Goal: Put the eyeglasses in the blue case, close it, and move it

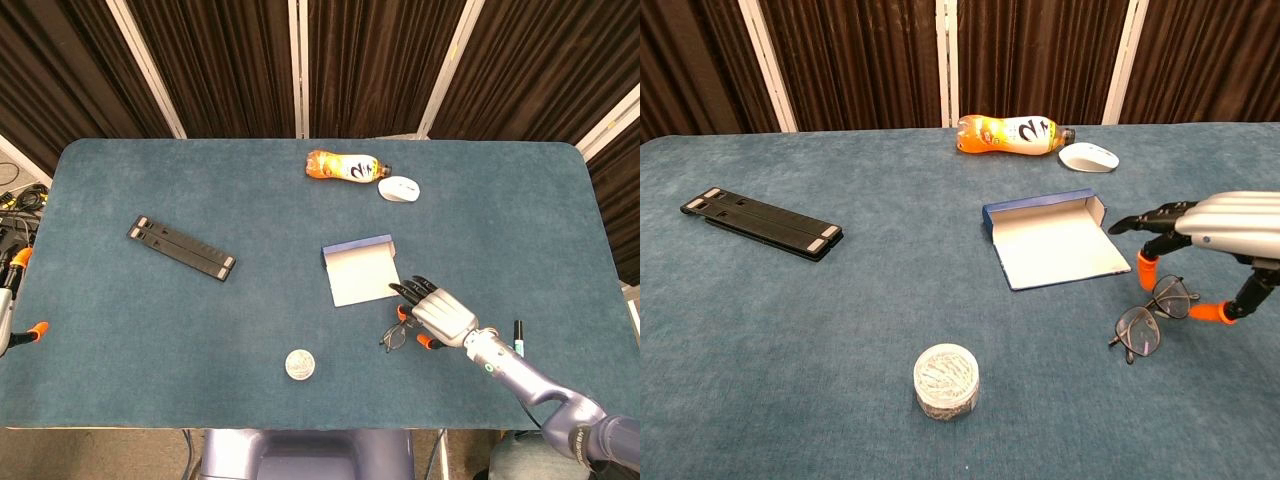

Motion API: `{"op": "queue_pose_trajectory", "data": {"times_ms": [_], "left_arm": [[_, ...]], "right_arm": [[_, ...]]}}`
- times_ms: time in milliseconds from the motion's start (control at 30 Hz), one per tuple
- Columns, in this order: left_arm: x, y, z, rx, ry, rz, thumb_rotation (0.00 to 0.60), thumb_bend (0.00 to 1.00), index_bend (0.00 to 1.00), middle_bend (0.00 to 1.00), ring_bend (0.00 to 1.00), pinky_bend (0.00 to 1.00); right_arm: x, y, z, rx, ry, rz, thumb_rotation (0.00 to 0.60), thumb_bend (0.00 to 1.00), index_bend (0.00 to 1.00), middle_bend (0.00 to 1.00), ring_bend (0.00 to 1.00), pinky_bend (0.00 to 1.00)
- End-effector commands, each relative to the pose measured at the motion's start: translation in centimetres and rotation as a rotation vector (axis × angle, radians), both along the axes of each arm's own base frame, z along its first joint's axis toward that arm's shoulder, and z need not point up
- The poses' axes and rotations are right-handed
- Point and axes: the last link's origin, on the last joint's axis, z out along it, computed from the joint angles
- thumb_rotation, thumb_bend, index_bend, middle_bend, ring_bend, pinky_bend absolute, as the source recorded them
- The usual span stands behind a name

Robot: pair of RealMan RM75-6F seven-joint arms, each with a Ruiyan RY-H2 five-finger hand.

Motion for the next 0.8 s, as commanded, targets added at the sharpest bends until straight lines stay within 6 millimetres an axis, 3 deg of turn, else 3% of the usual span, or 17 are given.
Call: {"op": "queue_pose_trajectory", "data": {"times_ms": [33, 800], "left_arm": [[0.0, 0.0, -0.2, -0.003, 0.004, 0.001, 0.6, 0.0, 0.0, 0.0, 0.0, 0.0], [-0.2, 0.3, -0.7, -0.013, 0.016, 0.013, 0.6, 0.0, 0.0, 0.0, 0.0, 0.0]], "right_arm": [[-0.1, -0.3, -0.5, 0.0, 0.015, 0.017, 0.6, 0.28, 0.42, 0.0, 0.0, 0.0], [-0.8, -1.5, -2.4, -0.015, 0.025, 0.136, 0.6, 0.32, 0.51, 0.01, 0.0, 0.0]]}}
